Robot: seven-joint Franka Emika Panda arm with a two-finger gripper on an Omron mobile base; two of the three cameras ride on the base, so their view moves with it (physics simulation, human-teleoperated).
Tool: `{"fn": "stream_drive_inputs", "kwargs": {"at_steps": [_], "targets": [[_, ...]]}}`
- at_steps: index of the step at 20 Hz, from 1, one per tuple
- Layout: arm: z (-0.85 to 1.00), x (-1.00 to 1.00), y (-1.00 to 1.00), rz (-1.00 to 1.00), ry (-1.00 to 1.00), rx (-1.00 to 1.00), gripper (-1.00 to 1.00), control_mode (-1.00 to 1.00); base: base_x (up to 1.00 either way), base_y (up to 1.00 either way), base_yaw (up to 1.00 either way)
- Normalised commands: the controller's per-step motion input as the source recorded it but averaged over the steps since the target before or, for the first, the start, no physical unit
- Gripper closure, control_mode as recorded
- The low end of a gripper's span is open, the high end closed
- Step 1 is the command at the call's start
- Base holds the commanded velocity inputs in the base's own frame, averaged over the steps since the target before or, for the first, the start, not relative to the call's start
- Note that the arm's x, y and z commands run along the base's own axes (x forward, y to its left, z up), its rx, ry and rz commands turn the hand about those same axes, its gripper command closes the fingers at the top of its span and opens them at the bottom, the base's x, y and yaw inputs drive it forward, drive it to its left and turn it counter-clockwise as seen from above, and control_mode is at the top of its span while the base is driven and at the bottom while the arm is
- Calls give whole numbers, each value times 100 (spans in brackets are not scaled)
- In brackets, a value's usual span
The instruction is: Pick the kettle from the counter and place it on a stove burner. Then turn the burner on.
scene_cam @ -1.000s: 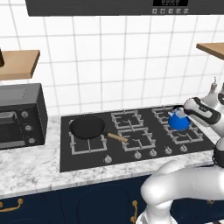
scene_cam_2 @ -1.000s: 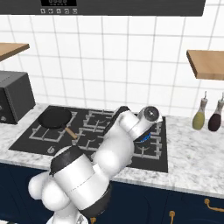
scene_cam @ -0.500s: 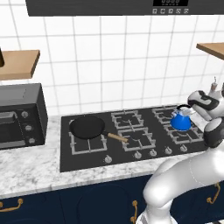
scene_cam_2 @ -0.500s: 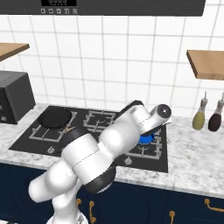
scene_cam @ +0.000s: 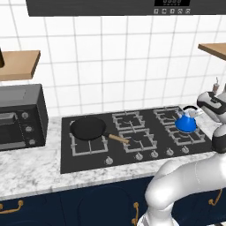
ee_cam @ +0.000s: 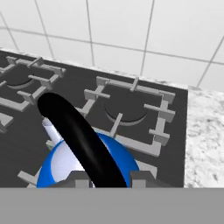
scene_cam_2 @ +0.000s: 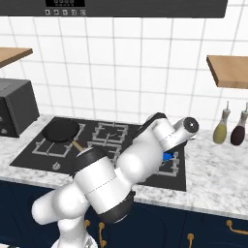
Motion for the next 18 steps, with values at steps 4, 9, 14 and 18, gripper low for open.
{"fn": "stream_drive_inputs", "kwargs": {"at_steps": [4,9,14,18], "targets": [[-13,0,1,0,0,-3,100,-100,0,0,0],[-1,0,3,0,0,-4,-100,-100,0,0,0],[40,-1,0,-1,0,0,-100,-100,0,0,0],[79,-1,1,-5,-3,0,-100,-100,0,0,0]]}}
